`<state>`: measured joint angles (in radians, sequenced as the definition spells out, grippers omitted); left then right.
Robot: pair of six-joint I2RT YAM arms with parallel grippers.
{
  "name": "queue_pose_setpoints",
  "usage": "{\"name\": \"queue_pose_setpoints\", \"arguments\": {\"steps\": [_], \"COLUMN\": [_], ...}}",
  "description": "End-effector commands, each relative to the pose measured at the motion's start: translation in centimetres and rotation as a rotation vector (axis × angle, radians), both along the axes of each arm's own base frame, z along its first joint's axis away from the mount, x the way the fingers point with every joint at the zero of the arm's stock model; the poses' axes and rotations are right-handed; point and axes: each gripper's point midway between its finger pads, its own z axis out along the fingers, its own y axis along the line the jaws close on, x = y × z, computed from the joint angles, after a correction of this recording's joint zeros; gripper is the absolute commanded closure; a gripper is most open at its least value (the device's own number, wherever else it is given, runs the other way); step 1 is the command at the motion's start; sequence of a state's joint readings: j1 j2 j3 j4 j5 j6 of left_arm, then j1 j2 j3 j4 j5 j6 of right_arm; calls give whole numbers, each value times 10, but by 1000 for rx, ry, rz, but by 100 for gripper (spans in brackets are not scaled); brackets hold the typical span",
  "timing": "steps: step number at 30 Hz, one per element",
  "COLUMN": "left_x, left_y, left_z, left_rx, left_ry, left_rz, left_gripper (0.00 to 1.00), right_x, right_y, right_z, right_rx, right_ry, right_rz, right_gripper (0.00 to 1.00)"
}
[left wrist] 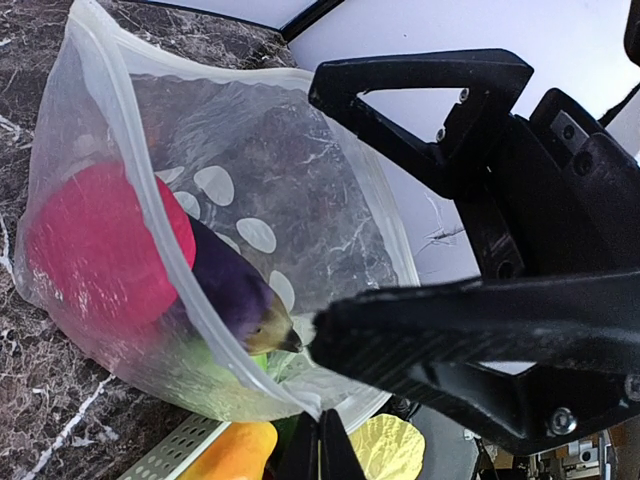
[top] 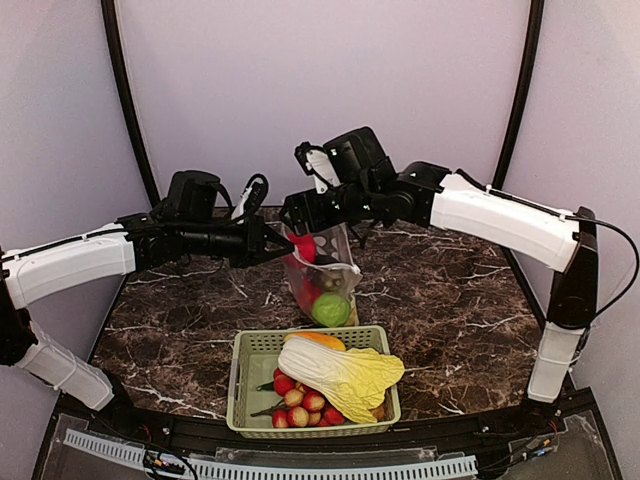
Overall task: Place the food in the zip-top bag and seal the zipper
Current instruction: Place the fake vegetable in the zipper food storage bag, then adjust the zipper food storage bag at the center of the board.
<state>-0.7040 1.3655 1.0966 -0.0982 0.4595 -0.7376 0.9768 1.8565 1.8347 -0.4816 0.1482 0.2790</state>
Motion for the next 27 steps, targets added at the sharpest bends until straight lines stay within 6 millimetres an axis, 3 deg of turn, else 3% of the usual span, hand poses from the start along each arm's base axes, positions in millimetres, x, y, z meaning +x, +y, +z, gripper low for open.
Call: {"name": "queue_pose_setpoints", "arguments": {"steps": [1,5,9,16,20,24,27], "left_x": [-2,0,2,3,3,3,3], "left_y": [5,7,9,9,9,10,10], "left_z": [14,11,8,7,8,8,9], "left_rx": [-29,-22,-14,-12,-14,-14,-14], "left_ry": [-36,-29,-20,-18,-18,-17,-18], "left_rz": [11,32,46,54,54,58,59], "left_gripper": [99,99,99,99,99,99,99], "right_x": [-12,-33,-45,-45,-44,-43,-40], "right_y": [-9,-21,-42,-79,-79,-72,-68], "right_z": [38,59,59,16,-11,-26,-35], "right_rx": [72,132,137,65,28,1,-24], "right_ry": [-22,-11,5,76,137,165,178], "right_rz": [40,80,63,-51,-54,-39,-39], "right_gripper": [17,20,22,22,27,33,43]}}
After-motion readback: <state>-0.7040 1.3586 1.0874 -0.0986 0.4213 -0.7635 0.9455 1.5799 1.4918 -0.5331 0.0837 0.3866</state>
